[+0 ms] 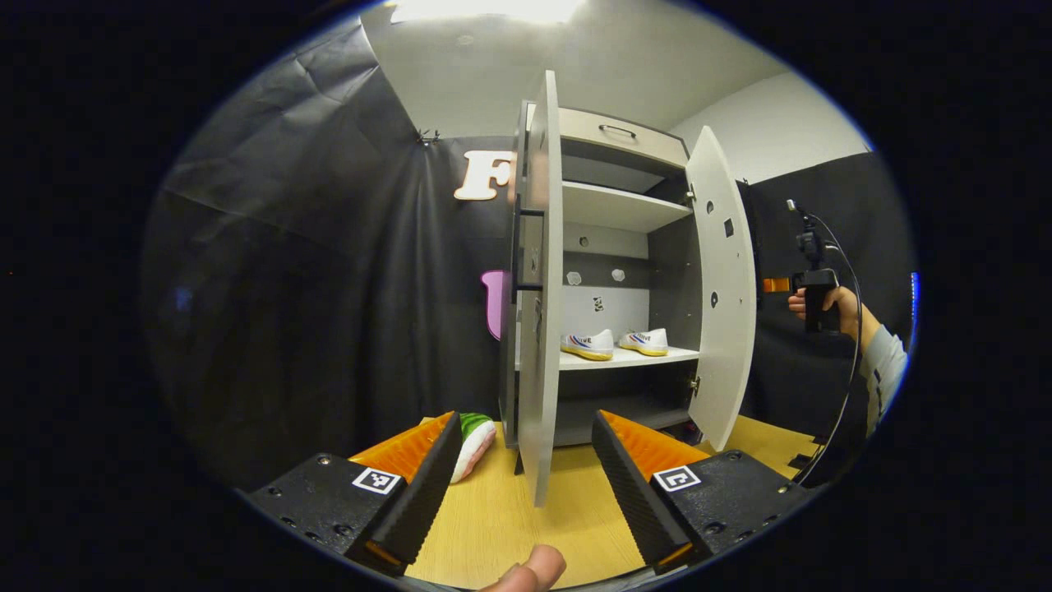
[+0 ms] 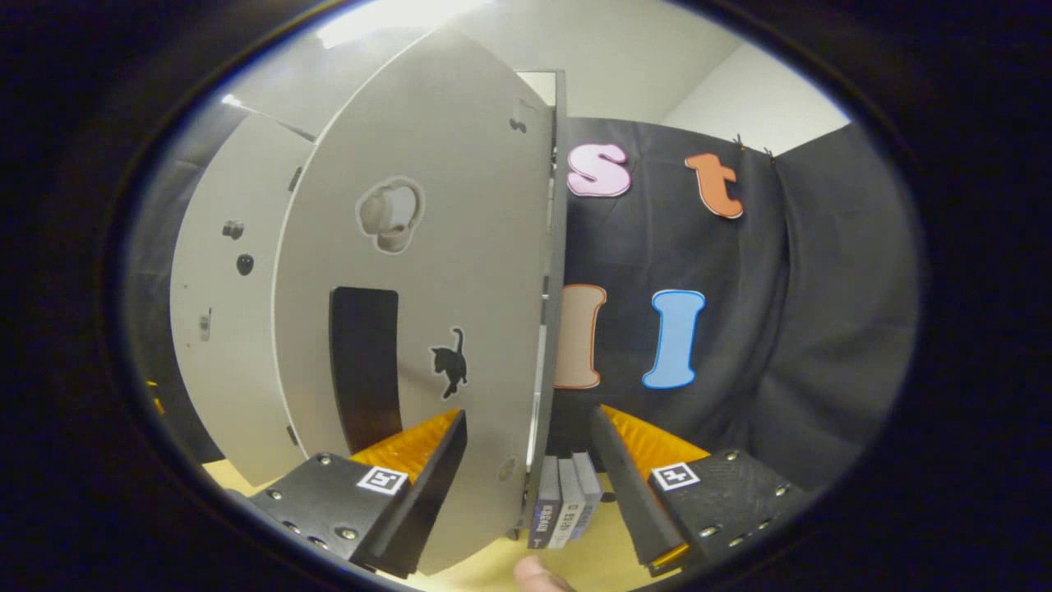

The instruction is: Grab one shoe with the right hand and put it into the shoe cabinet, grab the other shoe with the left hand and put it into the shoe cabinet; then close the right door with the right hand and the left door with the left hand.

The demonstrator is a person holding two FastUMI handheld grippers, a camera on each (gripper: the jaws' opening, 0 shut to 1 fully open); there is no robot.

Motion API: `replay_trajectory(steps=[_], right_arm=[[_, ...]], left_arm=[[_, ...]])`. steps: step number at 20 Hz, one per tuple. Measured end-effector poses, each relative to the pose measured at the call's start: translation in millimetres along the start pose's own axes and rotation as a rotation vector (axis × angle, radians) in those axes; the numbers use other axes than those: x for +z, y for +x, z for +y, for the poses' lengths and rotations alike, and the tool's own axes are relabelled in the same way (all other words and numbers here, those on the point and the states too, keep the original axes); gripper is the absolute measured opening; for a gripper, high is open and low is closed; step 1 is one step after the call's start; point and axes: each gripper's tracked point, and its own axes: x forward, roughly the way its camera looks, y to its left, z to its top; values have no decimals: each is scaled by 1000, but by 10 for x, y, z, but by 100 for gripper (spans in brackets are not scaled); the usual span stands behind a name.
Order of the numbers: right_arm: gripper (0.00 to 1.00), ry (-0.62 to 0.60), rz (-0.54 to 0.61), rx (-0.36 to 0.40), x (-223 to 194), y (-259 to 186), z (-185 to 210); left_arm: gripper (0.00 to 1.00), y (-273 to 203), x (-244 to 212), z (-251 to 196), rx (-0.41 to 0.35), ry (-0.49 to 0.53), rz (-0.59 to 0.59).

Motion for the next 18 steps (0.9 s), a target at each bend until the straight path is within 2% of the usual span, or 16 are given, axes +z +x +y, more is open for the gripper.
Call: replay_trajectory(steps=[2,4,5,6,8,12,15,17,18], right_arm=[[90,-2,-9,19,2,22,285],[93,20,-29,87,10,-22,707],[91,17,-41,83,5,-40,832],[98,2,-59,51,11,-48,870],[98,18,-82,7,-8,-146,946],[99,74,-87,35,-166,-386,1156],[98,46,-89,-34,-309,-583,965],[98,45,-94,-42,-404,-705,950],[99,64,-85,-30,-479,-771,978]], left_arm=[[96,28,-37,55,9,-15,10],[96,79,-25,140,27,-20,17],[96,92,15,187,40,-17,12],[96,98,59,258,56,-15,10],[96,116,94,413,84,-17,14],[96,298,311,745,127,-37,8],[96,410,479,980,141,-62,4],[94,541,574,1143,147,-64,6],[96,583,603,1274,163,-67,11]])
